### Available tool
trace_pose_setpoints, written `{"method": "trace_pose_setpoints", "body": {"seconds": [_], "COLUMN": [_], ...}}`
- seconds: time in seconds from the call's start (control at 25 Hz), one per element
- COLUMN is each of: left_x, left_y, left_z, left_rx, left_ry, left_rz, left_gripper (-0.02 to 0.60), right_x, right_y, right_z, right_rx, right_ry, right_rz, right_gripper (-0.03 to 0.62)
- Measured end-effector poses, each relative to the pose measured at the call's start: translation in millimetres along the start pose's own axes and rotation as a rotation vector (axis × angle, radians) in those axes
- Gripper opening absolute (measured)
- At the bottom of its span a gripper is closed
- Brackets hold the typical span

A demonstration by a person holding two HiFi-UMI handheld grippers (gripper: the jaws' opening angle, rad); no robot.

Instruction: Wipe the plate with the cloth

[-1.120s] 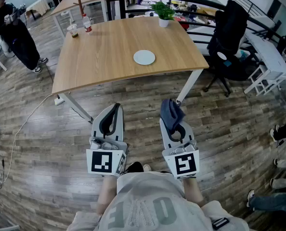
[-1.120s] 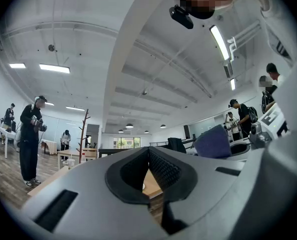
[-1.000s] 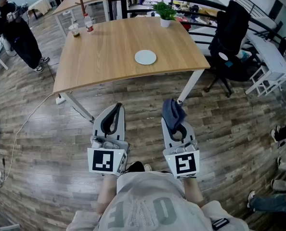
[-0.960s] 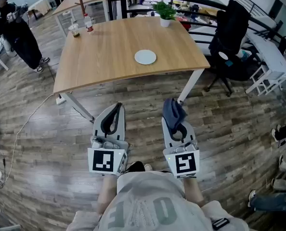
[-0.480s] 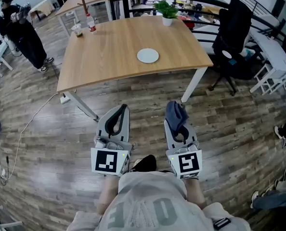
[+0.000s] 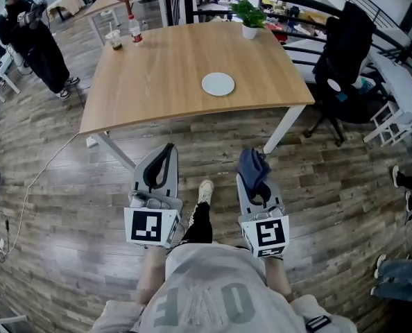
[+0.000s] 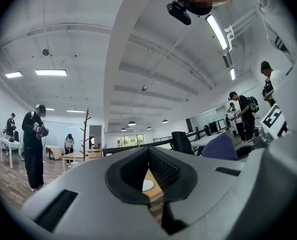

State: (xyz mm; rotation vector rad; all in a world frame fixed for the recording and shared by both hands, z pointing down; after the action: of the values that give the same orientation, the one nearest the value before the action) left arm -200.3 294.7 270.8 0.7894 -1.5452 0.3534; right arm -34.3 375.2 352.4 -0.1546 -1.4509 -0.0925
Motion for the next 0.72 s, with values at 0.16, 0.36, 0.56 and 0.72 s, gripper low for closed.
{"method": "trace_pose_setpoints", "body": {"seconds": [0.16,0.36,0.56,0.72], "left_x": [10,32,31,41], "left_y": [-55,-148,-245,-308], "left_z": [19,41,80,98], "left_rx": [0.003,0.043,0.061,0.075], "left_ry": [0.013,0.029,0.059,0.065], "left_rz": [-0.028,-0.025,-0.076,-0.071], "left_gripper": [0.006,0.006,0.006,0.006], "right_x": [-3,-6,-37,-57], "right_y": [-37,-108,-189,-248], "right_z": [-41,-93,-128,-160], "right_rx": [0.069,0.091,0.059,0.055], "right_ry": [-0.021,-0.032,0.020,0.107], "right_rz": [-0.008,0.005,-0.033,-0.039], "right_gripper": [0.055,0.055,0.055,0.057]}}
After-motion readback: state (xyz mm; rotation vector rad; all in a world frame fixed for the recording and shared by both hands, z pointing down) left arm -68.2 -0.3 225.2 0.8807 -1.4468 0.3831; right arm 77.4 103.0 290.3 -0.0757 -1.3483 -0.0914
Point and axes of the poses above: the fingertips, and each gripper's own axes: y backward along the fingers, z to its left, x out of its underside, the point moved 4 cm from there along y, backward along the fingers, and after that the axes turned 6 degrees about -z, right-handed, at the moved point
